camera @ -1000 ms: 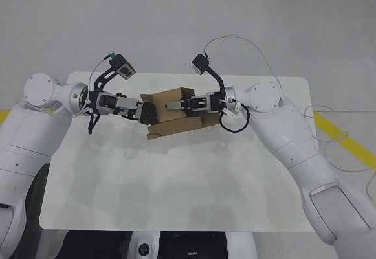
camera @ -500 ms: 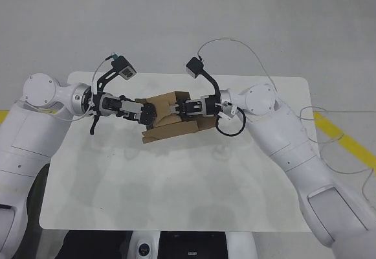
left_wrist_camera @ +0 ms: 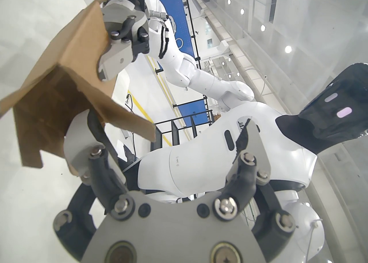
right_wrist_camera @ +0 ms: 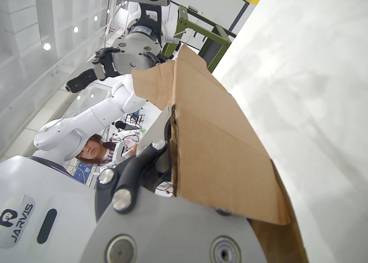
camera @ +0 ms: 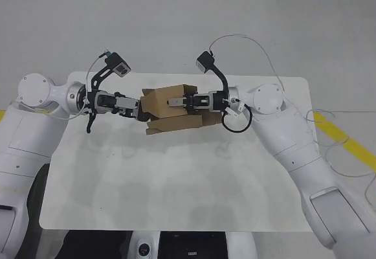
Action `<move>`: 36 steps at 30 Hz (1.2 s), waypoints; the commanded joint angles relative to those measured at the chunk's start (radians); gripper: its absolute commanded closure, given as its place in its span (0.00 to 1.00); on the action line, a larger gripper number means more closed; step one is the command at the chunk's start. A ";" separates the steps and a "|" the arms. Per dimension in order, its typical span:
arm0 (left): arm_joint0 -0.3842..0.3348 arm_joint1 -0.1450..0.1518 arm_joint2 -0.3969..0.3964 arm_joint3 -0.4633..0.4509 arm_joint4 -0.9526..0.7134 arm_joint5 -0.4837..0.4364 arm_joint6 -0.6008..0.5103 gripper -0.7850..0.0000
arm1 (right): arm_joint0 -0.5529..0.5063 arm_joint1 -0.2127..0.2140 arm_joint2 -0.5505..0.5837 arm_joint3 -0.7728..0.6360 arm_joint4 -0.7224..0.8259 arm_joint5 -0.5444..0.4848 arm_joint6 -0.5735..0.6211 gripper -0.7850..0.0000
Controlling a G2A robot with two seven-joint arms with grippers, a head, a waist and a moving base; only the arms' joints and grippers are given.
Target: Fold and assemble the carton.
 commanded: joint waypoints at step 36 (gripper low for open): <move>-0.012 -0.022 -0.030 0.056 0.035 0.000 0.000 0.00 | -0.022 -0.005 0.010 -0.025 -0.021 0.021 -0.031 1.00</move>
